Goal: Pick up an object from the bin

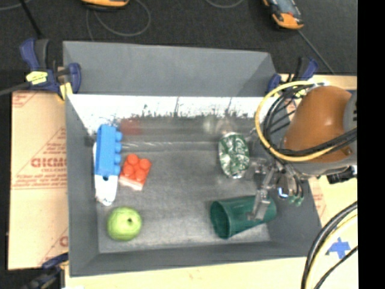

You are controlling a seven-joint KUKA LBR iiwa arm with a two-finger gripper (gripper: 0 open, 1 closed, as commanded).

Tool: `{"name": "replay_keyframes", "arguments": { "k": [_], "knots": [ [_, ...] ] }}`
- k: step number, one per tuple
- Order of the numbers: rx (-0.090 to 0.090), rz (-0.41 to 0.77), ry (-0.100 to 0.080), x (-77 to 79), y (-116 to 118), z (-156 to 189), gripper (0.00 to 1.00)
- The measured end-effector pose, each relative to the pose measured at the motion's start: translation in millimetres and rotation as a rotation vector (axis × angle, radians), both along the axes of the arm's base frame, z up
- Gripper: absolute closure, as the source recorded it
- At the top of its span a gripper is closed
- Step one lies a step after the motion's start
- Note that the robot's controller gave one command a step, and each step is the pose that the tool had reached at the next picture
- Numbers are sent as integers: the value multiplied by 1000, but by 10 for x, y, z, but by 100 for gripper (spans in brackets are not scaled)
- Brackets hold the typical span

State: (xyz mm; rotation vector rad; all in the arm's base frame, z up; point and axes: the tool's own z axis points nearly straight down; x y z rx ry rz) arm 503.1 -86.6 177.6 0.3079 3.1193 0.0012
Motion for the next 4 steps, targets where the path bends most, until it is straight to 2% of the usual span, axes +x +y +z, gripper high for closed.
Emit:
{"name": "replay_keyframes", "arguments": {
  "k": [1,2,3,4],
  "knots": [
    [-2,136,7,-134,136,-172,0],
    [-3,326,2,-110,185,-539,0],
    [0,106,4,-120,112,-909,0],
    [-4,281,5,-118,267,-1047,100]
  ]
}}
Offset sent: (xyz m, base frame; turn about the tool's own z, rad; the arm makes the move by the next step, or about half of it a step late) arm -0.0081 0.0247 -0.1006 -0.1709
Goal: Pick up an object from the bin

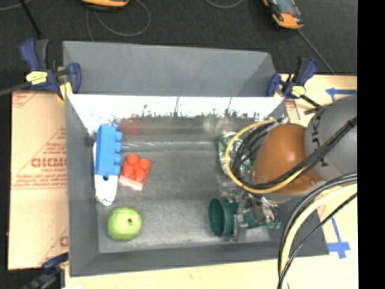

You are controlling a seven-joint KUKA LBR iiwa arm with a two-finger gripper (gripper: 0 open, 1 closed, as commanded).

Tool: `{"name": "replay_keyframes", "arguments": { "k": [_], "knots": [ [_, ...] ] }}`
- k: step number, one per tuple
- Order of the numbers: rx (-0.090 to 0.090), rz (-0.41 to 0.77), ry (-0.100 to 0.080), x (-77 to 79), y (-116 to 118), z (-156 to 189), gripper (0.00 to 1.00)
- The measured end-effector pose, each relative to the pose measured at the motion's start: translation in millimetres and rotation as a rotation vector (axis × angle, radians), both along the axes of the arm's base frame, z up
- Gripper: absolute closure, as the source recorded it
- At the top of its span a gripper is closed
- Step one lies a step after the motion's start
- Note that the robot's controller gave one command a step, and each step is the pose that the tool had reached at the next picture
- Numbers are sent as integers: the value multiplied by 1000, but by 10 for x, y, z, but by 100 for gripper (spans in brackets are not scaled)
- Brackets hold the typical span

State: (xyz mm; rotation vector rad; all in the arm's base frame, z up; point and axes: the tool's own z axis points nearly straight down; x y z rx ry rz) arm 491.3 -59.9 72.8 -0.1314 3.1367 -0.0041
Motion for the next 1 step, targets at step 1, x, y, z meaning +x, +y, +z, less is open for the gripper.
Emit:
{"name": "replay_keyframes", "arguments": {
  "k": [1],
  "knots": [
    [0,1,0,0,0,0,100]
  ]
}}
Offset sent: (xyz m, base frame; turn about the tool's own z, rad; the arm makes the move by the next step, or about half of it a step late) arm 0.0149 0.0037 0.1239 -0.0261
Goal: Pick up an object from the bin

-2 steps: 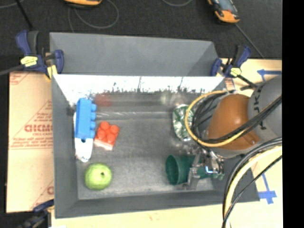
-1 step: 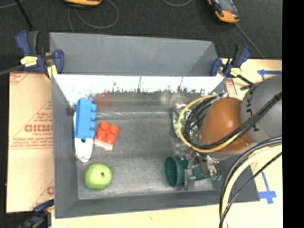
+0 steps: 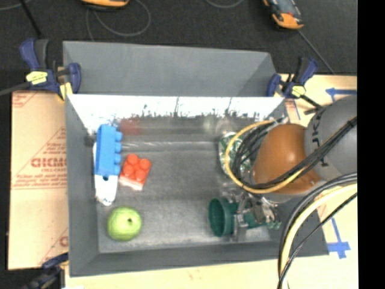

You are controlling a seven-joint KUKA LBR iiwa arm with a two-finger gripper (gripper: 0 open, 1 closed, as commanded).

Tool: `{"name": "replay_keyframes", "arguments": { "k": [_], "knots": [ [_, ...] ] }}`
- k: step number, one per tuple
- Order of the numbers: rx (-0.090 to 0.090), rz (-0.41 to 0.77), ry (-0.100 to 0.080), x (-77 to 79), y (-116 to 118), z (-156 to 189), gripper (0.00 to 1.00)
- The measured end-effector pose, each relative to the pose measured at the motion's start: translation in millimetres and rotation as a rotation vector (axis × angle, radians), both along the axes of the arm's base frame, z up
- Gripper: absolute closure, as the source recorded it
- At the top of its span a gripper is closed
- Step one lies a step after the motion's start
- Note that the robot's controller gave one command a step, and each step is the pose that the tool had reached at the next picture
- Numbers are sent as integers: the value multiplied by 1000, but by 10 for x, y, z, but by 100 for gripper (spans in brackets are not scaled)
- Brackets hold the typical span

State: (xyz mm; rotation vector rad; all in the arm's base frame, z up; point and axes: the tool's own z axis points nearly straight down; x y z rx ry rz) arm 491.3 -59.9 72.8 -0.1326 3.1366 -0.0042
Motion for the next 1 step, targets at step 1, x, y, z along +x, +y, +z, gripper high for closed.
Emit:
{"name": "replay_keyframes", "arguments": {
  "k": [1],
  "knots": [
    [0,0,0,0,0,6,100]
  ]
}}
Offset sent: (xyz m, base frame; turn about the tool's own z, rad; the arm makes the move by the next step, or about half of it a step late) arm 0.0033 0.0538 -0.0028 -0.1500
